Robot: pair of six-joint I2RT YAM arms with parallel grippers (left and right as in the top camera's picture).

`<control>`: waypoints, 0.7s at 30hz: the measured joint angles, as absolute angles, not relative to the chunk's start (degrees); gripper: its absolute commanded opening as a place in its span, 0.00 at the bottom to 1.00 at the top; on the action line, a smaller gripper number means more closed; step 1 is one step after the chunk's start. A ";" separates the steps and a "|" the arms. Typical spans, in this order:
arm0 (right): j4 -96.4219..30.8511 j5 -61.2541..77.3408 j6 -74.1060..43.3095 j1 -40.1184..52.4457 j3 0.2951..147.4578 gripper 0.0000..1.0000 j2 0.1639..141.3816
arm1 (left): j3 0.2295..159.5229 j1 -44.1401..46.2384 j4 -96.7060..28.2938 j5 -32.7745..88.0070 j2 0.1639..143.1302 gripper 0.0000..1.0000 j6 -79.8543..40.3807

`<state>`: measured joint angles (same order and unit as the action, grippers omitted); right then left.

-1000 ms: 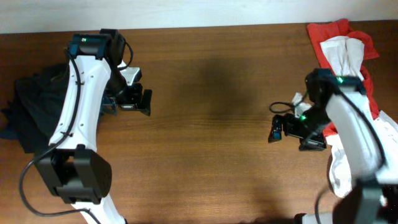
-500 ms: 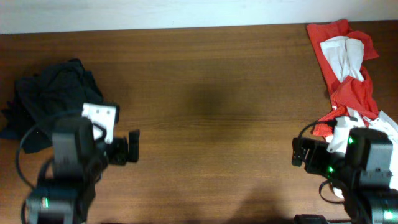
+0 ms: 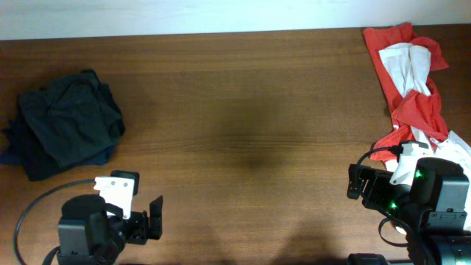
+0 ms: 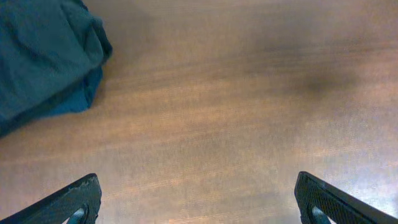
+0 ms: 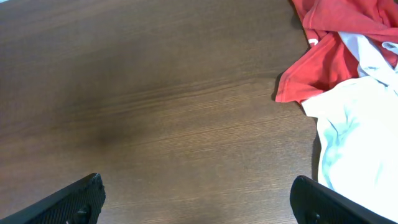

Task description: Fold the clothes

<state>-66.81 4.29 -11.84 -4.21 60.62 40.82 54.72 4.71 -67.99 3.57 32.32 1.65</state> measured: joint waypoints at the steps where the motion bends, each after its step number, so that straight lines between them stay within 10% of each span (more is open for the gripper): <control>1: -66.76 4.27 -11.81 -4.21 60.62 0.99 40.82 | 54.68 4.71 -68.93 3.57 32.32 0.99 1.65; 10: -67.66 3.86 -11.81 -4.19 60.18 0.99 38.54 | 54.63 4.71 -69.84 3.57 32.32 0.99 1.63; 21: -39.18 2.81 -8.54 2.55 37.43 0.99 14.24 | 54.50 4.71 -69.87 3.57 32.34 0.99 1.63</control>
<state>-39.18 2.81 -8.54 2.55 37.43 14.24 54.50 4.71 -69.87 3.57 32.34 1.63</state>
